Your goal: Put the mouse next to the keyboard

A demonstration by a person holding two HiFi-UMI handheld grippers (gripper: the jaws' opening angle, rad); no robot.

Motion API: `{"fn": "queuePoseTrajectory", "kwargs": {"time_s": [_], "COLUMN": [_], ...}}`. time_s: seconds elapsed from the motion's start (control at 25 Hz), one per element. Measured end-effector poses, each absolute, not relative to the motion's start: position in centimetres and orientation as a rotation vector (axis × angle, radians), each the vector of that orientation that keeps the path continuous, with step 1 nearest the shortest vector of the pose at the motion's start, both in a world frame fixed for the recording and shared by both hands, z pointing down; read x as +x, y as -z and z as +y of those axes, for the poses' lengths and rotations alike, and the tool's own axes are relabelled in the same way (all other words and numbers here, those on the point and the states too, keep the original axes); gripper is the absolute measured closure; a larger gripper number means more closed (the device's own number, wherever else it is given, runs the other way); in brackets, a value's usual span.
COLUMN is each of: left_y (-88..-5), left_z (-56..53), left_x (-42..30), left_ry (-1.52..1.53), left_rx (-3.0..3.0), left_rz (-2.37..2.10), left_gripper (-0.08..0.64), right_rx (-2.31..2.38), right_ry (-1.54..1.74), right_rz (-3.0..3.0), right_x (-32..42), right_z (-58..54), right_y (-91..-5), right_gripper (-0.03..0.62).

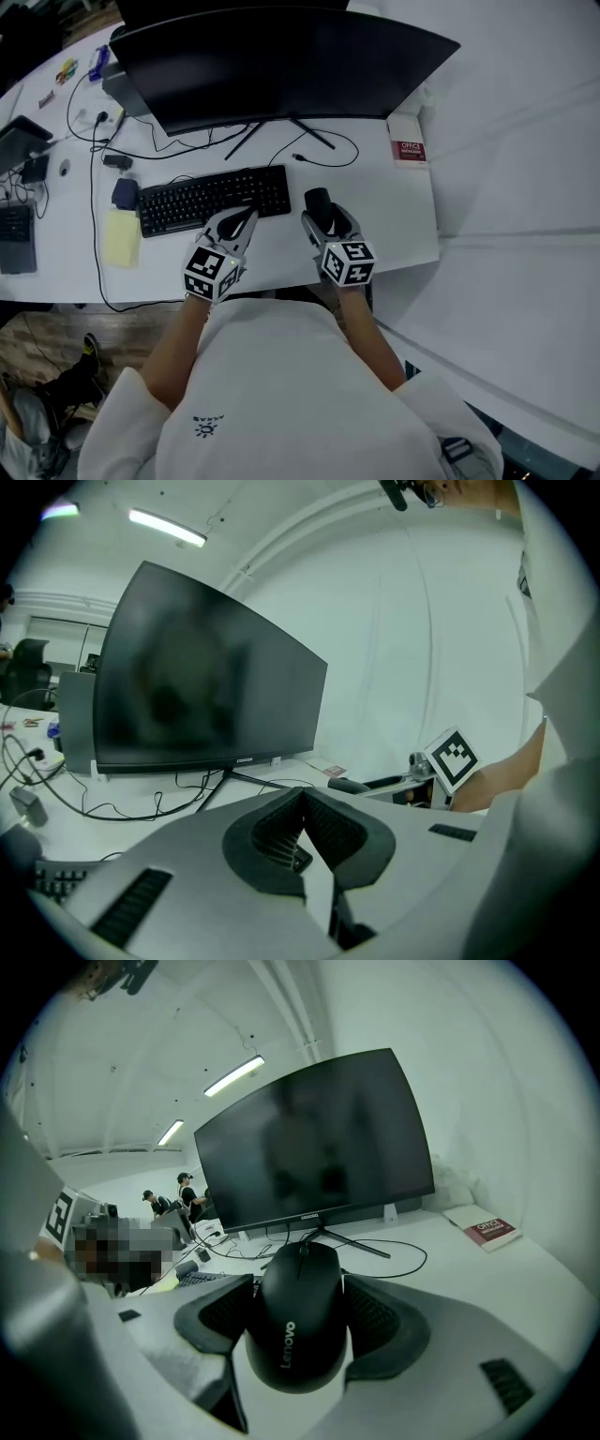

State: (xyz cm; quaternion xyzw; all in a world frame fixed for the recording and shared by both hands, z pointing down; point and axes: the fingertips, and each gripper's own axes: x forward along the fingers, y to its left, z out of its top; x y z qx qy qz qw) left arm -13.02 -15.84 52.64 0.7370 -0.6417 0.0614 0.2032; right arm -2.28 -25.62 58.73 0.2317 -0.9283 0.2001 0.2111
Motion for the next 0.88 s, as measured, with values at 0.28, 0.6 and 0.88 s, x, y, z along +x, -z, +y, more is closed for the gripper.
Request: {"fn": "queuePoseTrajectory", "kwargs": {"time_s": [0.28,0.6,0.88], "left_y": [-53.9,-55.4,-56.5], "left_z": [-17.2,-18.7,-18.7], "left_x": [-12.5,-11.8,-12.3], "left_ry": [-0.16,-0.157,-0.141], "left_rx": [1.98,1.922,1.858], "left_rz": [-1.831,-1.849,-1.868], "left_gripper": [0.552,0.552,0.552], "right_rx": [0.567,0.555,0.547], "right_ry": [-0.474,-0.432,-0.431], "right_rz": [-2.492,-2.387,-2.331], "right_x": [-2.9,-2.9,-3.7], "right_z": [-27.5,-29.6,-30.3], "right_y": [-62.5,-66.5,-68.8], "right_gripper": [0.282,0.282,0.282]}}
